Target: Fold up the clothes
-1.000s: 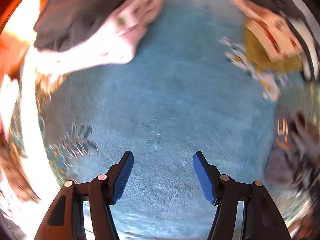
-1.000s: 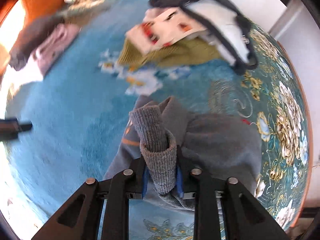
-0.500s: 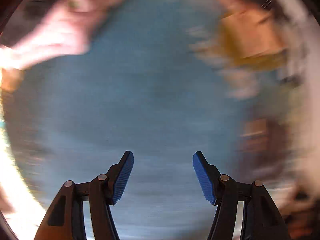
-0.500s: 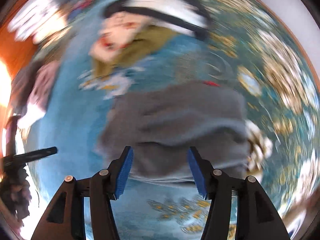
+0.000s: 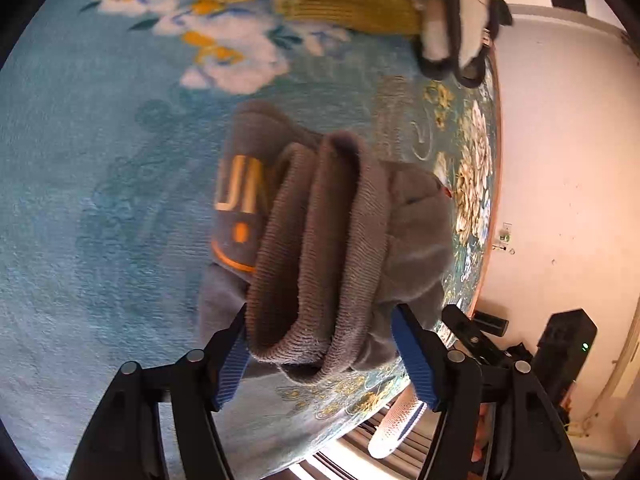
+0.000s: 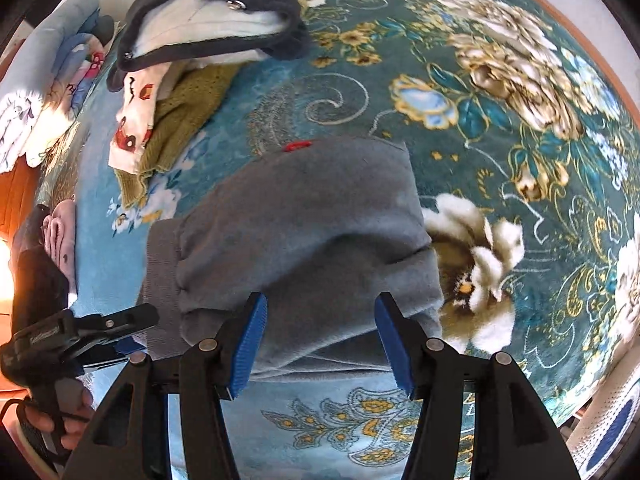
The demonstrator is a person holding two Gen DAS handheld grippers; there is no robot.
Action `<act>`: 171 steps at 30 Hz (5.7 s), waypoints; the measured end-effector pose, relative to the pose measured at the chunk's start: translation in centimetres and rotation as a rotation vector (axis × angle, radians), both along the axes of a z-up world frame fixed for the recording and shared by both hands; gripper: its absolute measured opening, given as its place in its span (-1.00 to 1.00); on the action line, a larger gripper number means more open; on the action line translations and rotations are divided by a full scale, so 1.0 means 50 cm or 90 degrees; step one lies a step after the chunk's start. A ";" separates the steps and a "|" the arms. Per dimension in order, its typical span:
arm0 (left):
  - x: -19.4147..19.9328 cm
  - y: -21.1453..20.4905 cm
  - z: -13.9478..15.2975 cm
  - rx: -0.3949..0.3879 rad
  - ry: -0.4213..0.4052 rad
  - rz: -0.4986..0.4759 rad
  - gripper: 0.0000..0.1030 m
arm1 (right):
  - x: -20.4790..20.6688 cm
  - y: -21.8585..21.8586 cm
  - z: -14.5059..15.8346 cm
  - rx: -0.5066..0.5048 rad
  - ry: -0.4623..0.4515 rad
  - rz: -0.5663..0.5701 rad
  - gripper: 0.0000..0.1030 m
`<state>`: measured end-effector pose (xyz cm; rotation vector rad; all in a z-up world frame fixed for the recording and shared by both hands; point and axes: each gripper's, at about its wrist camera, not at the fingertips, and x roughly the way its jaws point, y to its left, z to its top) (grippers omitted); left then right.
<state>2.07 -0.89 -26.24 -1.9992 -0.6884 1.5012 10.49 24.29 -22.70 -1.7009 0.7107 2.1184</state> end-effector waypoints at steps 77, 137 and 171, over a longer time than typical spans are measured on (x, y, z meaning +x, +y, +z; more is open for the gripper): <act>-0.124 -0.046 -0.142 0.045 -0.018 0.052 0.88 | 0.102 0.161 -0.177 -0.335 0.103 -0.141 0.59; 0.294 -0.476 0.510 -0.033 0.269 0.427 -0.28 | 0.078 -0.347 0.449 -0.298 0.191 0.355 -0.63; -0.274 -1.120 0.334 -0.048 0.203 0.277 -0.29 | -0.411 -0.945 0.304 -0.256 0.067 0.251 -0.63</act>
